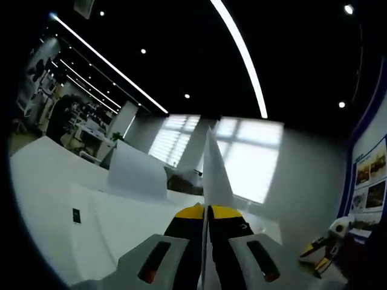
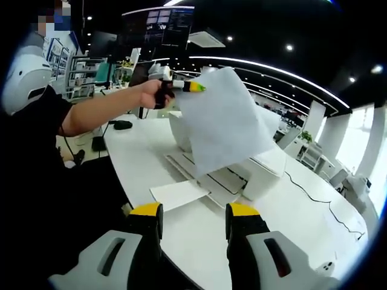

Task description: Remove the paper from the printer output slot and place it on top of the printer

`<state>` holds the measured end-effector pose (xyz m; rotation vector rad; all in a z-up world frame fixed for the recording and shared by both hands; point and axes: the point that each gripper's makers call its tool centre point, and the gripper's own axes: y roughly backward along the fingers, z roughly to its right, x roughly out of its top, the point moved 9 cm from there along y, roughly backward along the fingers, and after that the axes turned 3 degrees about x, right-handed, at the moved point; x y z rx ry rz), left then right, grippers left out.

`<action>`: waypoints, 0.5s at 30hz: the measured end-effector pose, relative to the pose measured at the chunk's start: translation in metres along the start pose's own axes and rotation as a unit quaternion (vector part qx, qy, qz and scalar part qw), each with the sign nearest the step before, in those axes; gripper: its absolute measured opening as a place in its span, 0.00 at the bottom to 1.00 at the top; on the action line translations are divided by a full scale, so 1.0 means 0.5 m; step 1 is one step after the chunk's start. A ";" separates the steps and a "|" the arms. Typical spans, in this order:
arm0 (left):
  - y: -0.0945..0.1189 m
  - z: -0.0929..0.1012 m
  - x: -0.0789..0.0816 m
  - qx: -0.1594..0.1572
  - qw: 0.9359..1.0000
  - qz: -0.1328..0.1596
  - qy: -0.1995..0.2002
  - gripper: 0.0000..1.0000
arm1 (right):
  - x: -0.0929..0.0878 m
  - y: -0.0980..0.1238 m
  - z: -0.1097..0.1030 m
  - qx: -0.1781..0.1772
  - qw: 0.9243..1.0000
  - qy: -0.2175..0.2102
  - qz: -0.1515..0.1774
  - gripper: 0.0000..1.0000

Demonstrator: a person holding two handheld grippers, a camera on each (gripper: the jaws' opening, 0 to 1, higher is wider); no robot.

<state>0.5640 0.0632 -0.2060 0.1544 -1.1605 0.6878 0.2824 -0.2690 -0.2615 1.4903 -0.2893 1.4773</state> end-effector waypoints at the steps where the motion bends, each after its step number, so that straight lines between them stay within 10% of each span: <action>1: -0.001 -0.001 0.000 0.002 1.000 0.000 -0.001 0.05 | -0.001 0.000 0.000 0.000 1.000 0.000 0.000 0.37; 15: -0.016 -0.013 -0.007 0.027 1.000 0.007 0.002 0.05 | -0.009 0.000 0.004 0.003 1.000 -0.004 -0.001 0.37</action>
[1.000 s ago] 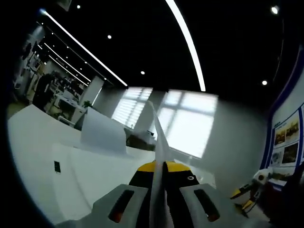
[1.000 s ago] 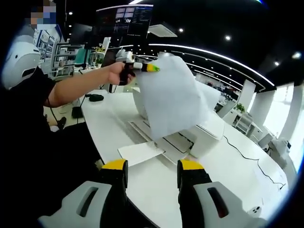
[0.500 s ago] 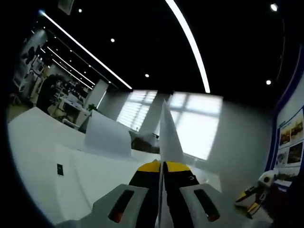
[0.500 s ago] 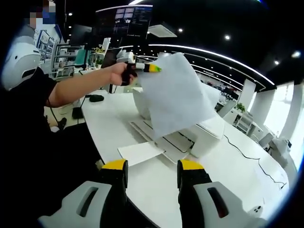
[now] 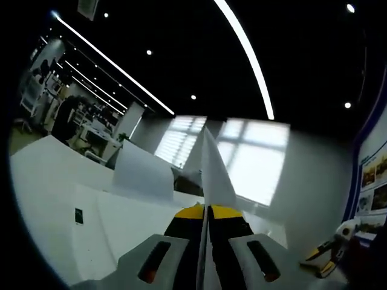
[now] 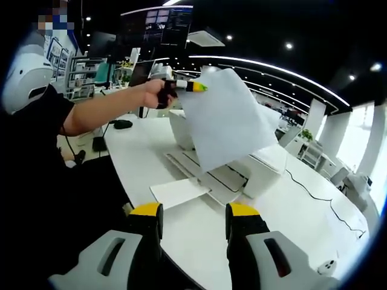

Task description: Remove the paper from the printer output slot and place it on top of the printer

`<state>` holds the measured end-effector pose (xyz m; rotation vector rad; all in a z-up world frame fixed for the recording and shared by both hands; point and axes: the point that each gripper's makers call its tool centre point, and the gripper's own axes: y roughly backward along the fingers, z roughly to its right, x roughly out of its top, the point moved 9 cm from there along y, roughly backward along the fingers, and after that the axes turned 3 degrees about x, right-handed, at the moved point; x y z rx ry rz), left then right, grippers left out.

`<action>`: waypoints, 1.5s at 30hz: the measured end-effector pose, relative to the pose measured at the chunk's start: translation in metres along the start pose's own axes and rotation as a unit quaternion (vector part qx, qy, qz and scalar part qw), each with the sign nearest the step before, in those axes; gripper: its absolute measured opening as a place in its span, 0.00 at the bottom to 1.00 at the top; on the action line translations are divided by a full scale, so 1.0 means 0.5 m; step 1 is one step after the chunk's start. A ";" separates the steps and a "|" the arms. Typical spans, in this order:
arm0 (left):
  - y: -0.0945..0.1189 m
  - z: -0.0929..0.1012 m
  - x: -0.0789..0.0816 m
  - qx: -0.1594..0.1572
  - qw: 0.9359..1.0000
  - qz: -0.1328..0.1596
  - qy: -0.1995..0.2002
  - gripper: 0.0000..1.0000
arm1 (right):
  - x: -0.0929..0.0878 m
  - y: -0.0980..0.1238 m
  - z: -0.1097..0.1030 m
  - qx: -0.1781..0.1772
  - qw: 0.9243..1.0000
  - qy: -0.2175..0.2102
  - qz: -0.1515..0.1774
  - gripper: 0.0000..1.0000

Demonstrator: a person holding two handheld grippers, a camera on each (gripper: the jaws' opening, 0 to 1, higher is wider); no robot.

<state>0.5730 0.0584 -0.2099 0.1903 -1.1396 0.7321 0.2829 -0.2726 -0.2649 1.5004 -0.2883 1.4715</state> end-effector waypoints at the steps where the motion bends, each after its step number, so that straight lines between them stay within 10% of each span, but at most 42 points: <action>1: -0.001 -0.001 0.000 0.001 1.000 0.001 0.001 0.05 | 0.001 0.000 0.001 -0.001 1.000 0.000 0.000 0.37; 45: -0.030 -0.038 -0.022 0.091 0.995 0.036 0.022 0.05 | -0.009 0.017 0.017 -0.006 1.000 -0.003 0.003 0.37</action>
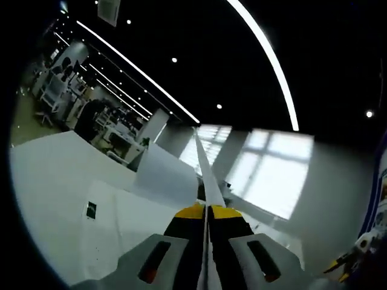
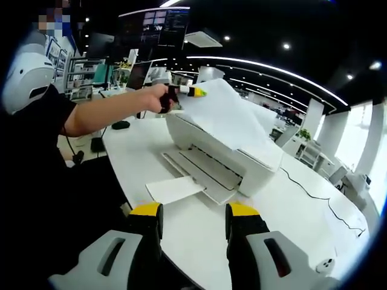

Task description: Remove the paper from the printer output slot and place it on top of the printer

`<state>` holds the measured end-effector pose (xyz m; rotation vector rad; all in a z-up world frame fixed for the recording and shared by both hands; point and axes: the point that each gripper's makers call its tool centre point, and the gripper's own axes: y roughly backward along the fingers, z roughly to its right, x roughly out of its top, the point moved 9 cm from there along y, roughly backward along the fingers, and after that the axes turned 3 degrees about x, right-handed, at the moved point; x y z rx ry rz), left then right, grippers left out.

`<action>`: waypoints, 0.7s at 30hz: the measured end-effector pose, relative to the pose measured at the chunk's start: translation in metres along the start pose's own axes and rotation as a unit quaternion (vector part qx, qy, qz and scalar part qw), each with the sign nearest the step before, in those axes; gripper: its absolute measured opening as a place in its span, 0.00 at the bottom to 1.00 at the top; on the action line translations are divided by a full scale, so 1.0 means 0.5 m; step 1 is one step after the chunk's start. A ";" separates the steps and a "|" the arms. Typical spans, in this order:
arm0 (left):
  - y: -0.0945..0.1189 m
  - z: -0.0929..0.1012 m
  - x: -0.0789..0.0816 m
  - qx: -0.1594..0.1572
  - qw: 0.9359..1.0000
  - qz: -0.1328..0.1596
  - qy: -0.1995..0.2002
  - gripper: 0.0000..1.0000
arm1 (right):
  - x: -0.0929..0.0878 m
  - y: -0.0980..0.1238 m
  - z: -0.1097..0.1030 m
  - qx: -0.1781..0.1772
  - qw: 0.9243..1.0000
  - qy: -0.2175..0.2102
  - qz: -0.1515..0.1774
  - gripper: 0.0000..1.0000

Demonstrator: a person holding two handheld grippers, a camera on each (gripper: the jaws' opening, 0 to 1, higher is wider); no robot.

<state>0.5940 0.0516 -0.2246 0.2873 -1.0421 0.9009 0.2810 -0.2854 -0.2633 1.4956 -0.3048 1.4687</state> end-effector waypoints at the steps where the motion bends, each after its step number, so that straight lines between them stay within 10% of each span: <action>1: 0.000 0.000 -0.001 0.001 1.000 -0.001 -0.002 0.05 | 0.000 -0.001 0.000 0.001 1.000 0.000 0.001 0.37; 21: 0.003 -0.003 -0.019 0.074 0.993 -0.020 -0.093 0.05 | 0.004 -0.010 -0.009 0.006 1.000 0.000 -0.001 0.37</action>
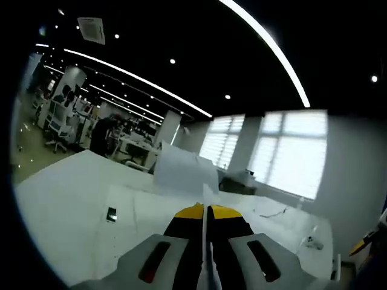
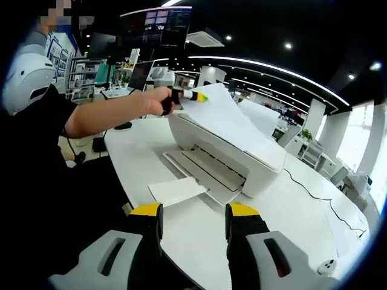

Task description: Remove the paper from the printer output slot and place it on top of the printer

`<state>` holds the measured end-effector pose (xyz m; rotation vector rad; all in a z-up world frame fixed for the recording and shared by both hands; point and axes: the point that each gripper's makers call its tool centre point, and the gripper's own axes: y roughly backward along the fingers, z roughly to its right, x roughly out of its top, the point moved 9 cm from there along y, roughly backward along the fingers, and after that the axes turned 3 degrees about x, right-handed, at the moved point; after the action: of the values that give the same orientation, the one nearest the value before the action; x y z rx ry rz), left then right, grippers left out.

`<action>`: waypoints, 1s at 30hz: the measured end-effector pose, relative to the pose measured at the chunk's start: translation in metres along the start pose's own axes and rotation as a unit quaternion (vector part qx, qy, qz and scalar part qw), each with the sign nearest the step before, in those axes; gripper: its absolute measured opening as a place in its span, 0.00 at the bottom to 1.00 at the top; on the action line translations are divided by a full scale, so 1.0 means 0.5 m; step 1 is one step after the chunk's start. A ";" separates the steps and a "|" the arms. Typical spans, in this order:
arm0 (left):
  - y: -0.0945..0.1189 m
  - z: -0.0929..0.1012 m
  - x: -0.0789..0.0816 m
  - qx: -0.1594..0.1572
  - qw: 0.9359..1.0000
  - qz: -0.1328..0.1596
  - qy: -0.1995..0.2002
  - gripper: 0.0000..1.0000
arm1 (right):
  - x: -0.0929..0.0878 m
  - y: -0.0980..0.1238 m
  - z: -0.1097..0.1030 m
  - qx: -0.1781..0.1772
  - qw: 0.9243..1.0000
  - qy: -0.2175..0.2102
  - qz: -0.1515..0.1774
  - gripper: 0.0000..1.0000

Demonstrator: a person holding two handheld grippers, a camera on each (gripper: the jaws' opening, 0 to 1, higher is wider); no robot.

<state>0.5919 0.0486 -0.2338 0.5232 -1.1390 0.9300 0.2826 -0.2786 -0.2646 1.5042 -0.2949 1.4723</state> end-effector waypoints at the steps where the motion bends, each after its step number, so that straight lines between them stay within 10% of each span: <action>1: -0.002 -0.001 -0.002 0.003 1.000 -0.003 -0.001 0.05 | 0.000 0.000 -0.001 0.001 1.000 0.000 0.001 0.37; 30: 0.004 -0.003 -0.012 0.068 0.996 0.002 -0.060 0.06 | -0.006 -0.012 -0.011 0.014 1.000 0.002 -0.003 0.36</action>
<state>0.5901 0.0486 -0.2399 0.6959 -1.1901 0.9940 0.2829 -0.2729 -0.2713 1.5229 -0.2686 1.4798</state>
